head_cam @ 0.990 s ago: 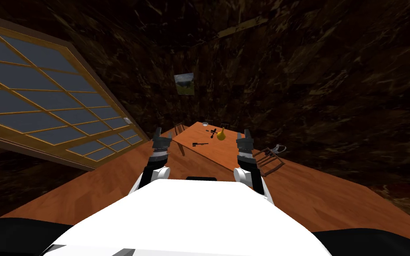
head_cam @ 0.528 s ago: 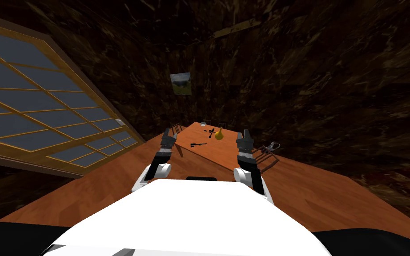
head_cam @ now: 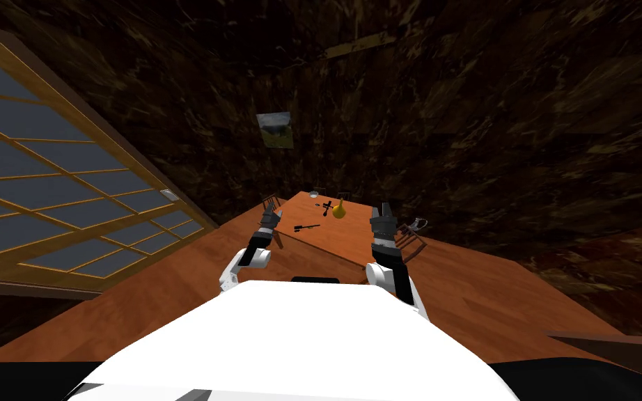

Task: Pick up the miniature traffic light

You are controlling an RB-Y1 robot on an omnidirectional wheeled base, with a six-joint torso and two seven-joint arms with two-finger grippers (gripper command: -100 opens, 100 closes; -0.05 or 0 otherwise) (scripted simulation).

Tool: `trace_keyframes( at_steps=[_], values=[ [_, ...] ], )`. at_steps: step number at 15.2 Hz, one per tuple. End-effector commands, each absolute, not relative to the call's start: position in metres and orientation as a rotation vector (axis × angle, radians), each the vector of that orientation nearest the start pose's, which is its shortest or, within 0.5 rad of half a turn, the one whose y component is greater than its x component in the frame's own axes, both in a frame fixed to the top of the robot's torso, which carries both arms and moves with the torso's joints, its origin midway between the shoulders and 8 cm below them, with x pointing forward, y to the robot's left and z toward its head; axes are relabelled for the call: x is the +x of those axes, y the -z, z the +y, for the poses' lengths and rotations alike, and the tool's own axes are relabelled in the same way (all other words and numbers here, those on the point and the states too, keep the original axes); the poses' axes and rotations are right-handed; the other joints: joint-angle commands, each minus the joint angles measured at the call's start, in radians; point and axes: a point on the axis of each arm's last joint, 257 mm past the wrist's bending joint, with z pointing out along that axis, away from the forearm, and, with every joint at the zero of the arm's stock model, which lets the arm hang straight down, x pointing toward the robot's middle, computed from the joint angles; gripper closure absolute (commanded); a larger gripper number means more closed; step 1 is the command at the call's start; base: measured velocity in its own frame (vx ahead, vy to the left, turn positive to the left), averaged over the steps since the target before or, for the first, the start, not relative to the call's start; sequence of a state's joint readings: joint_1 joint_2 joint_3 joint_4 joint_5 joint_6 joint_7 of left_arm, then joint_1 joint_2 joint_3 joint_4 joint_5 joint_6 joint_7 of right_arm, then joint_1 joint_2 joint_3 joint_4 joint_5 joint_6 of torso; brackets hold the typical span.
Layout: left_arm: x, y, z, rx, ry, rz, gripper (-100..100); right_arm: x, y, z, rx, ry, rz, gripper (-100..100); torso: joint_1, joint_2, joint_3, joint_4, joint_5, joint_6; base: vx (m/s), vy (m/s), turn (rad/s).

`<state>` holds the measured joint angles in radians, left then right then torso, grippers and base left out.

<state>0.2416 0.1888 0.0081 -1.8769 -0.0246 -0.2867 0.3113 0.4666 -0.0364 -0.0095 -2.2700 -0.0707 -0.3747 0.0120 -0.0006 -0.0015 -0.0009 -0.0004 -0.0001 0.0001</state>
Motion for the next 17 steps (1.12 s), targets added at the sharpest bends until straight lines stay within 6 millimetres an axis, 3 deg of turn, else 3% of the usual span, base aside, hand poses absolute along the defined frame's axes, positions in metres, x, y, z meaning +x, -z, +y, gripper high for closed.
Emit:
trace_keyframes(
  at_steps=[1, 2, 4, 5, 7, 8, 11, 12, 16, 17],
  values=[
    [0.468, 0.122, 0.279, -0.995, 1.440, 0.950, -100, 0.368, -0.007, -0.287, 0.755, -1.315, 0.676, 0, 0.000, 0.000, 0.000, 0.000, 0.000, 0.000, 0.005, -0.003, 0.010],
    [0.482, 0.129, 0.281, -1.022, 1.435, 0.971, -100, 0.368, -0.007, -0.287, 0.755, -1.315, 0.676, 0, 0.000, 0.000, 0.000, 0.000, 0.000, 0.000, 0.007, -0.009, -0.080],
    [0.483, 0.140, 0.283, -1.041, 1.423, 0.983, -100, 0.368, -0.007, -0.287, 0.755, -1.315, 0.676, 0, 0.000, 0.000, 0.000, 0.000, 0.000, 0.000, 0.008, -0.007, -0.094],
    [0.497, 0.144, 0.285, -1.068, 1.416, 1.000, -100, 0.368, -0.007, -0.287, 0.755, -1.315, 0.676, 0, 0.000, 0.000, 0.000, 0.000, 0.000, 0.000, 0.010, -0.011, -0.135],
    [0.498, 0.158, 0.288, -1.091, 1.401, 1.015, -100, 0.368, -0.007, -0.287, 0.755, -1.315, 0.676, 0, 0.000, 0.000, 0.000, 0.000, 0.000, 0.000, 0.010, -0.010, -0.098],
    [0.511, 0.159, 0.291, -1.114, 1.394, 1.026, -100, 0.368, -0.007, -0.287, 0.755, -1.315, 0.676, 0, 0.000, 0.000, 0.000, 0.000, 0.000, 0.000, 0.010, -0.013, -0.135],
    [0.512, 0.176, 0.294, -1.144, 1.375, 1.043, -100, 0.368, -0.007, -0.287, 0.755, -1.315, 0.676, 0, 0.000, 0.000, 0.000, 0.000, 0.000, 0.000, 0.007, -0.007, -0.053],
    [0.525, 0.182, 0.299, -1.179, 1.359, 1.057, -100, 0.368, -0.007, -0.287, 0.755, -1.315, 0.676, 0, 0.000, 0.001, 0.000, 0.000, 0.000, 0.000, 0.004, -0.011, -0.118],
    [0.537, 0.213, 0.311, -1.260, 1.309, 1.091, -100, 0.368, -0.007, -0.287, 0.755, -1.315, 0.676, 0, -0.001, 0.000, 0.000, 0.000, 0.000, 0.000, 0.010, -0.013, -0.137],
    [0.549, 0.214, 0.317, -1.289, 1.293, 1.092, -100, 0.368, -0.007, -0.287, 0.755, -1.315, 0.676, 0, -0.001, 0.000, 0.000, 0.000, 0.000, 0.000, 0.009, -0.015, -0.129]
  ],
)
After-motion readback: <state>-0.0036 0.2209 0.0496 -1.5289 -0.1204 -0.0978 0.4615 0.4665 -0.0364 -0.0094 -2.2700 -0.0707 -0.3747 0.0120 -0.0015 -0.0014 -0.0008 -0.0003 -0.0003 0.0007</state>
